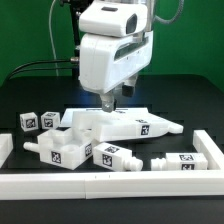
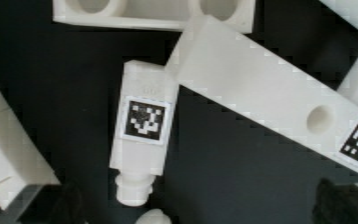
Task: Assemble chair
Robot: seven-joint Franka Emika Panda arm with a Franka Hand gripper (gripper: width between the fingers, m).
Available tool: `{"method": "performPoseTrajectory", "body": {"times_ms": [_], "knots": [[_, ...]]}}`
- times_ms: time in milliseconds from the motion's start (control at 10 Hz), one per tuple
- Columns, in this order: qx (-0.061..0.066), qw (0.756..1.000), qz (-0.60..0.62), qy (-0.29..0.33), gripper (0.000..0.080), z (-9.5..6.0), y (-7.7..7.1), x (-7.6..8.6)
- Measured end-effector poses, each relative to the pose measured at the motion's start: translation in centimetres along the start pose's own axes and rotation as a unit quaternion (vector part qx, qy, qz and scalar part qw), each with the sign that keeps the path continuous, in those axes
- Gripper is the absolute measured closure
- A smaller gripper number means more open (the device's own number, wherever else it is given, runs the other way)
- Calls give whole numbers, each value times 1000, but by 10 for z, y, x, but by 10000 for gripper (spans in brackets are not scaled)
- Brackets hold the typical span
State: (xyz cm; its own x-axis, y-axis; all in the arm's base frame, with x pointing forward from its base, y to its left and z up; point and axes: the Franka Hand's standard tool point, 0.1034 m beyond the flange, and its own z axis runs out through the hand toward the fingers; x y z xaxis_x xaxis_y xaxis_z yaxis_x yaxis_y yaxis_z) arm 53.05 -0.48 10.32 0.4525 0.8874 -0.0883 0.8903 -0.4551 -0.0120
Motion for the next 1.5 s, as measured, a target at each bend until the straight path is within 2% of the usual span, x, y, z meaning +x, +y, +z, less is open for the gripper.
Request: {"method": "performPoseTrajectory", "body": {"times_ms": [200, 400, 500, 600, 700, 1000, 1200, 1300, 1400, 1500], "knots": [[2, 1000, 8, 0, 151, 1, 1, 2], [6, 998, 66, 6, 151, 10, 23, 22], [20, 994, 105, 11, 151, 20, 27, 27], [48, 990, 132, 12, 151, 23, 27, 26], [44, 991, 128, 13, 151, 22, 28, 27], [47, 990, 135, 14, 151, 27, 29, 26], [63, 987, 150, 13, 151, 56, 32, 24], [55, 987, 152, 20, 151, 71, 37, 28], [60, 986, 157, 20, 151, 79, 36, 26], [58, 985, 159, 22, 151, 84, 36, 27]]}}
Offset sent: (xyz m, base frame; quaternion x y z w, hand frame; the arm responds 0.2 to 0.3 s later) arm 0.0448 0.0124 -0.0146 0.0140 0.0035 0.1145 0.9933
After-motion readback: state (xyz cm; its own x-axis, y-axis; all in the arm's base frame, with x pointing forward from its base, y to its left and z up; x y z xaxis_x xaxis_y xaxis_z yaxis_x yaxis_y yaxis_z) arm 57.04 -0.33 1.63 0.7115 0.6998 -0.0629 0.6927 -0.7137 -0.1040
